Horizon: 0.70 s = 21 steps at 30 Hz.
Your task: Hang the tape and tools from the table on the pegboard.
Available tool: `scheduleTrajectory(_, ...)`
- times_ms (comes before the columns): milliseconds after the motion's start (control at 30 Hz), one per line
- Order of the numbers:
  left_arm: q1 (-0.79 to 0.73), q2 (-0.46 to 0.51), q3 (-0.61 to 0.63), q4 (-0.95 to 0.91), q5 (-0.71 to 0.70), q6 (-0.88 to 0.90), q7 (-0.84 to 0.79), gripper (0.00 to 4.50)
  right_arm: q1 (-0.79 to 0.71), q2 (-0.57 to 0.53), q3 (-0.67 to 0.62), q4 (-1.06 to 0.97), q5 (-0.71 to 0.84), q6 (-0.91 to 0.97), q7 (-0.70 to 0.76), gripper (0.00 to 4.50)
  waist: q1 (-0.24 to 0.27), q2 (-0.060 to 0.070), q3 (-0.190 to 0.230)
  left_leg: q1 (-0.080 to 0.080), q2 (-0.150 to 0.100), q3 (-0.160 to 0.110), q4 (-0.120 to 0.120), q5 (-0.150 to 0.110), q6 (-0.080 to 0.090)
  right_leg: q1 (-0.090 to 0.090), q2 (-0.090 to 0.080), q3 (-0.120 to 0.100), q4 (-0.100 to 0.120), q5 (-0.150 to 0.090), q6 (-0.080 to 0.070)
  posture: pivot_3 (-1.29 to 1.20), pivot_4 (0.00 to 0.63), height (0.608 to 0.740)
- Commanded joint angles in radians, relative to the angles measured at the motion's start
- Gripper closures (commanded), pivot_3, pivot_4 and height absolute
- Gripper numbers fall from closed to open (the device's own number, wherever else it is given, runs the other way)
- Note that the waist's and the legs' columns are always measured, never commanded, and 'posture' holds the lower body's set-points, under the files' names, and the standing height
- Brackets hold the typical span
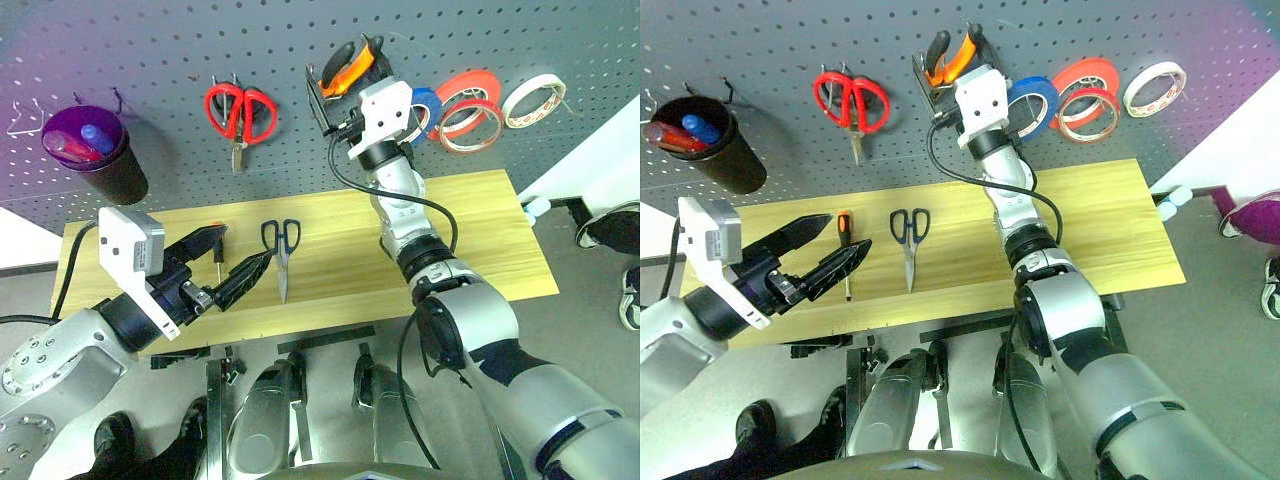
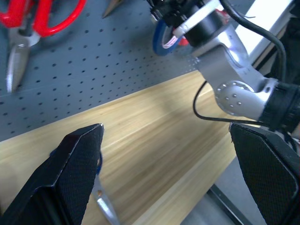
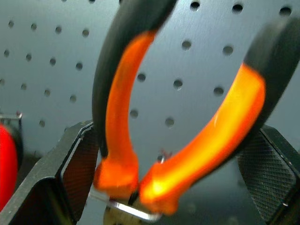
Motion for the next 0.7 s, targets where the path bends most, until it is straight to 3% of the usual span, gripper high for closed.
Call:
scheduleTrajectory(33,-0.011,-0.012,-0.007,-0.009,0.022,-0.022,-0.021,0.00,0.009,-0.007,0.003,-0.070,0.025,0.006,0.023,0.05,-0.002,0.000,0.000,0.000,0.000,0.000,0.000,0.000,0.000,0.000,0.000,0.000,0.000,0.000,0.000,0.25,0.346,0.723)
scheduleTrajectory(267,-0.043,-0.030,-0.031,0.013,0.055,-0.018,-0.039,0.00,0.056,0.011,0.013,-0.163,0.071,0.033,0.082,0.05,-0.003,0.000,0.000,0.000,0.000,0.000,0.000,0.001,0.002,0.000,0.001,0.000,0.000,0.000,0.000,0.24,0.347,0.723)
scheduleTrajectory(467,-0.056,-0.041,-0.043,0.021,0.077,-0.016,-0.052,0.00,0.122,0.051,0.021,-0.382,0.260,0.125,0.276,0.05,-0.004,0.000,0.000,0.000,0.000,0.000,0.000,0.001,0.003,0.000,0.001,0.000,0.000,0.000,0.000,0.23,0.347,0.723)
scheduleTrajectory(700,-0.067,-0.035,-0.030,0.032,0.074,-0.008,-0.061,0.00,0.151,0.073,0.018,-0.595,0.404,0.238,0.371,0.05,-0.003,0.000,0.000,0.000,0.000,-0.001,0.000,0.001,0.003,0.000,0.000,0.000,0.000,0.000,0.000,0.23,0.355,0.723)
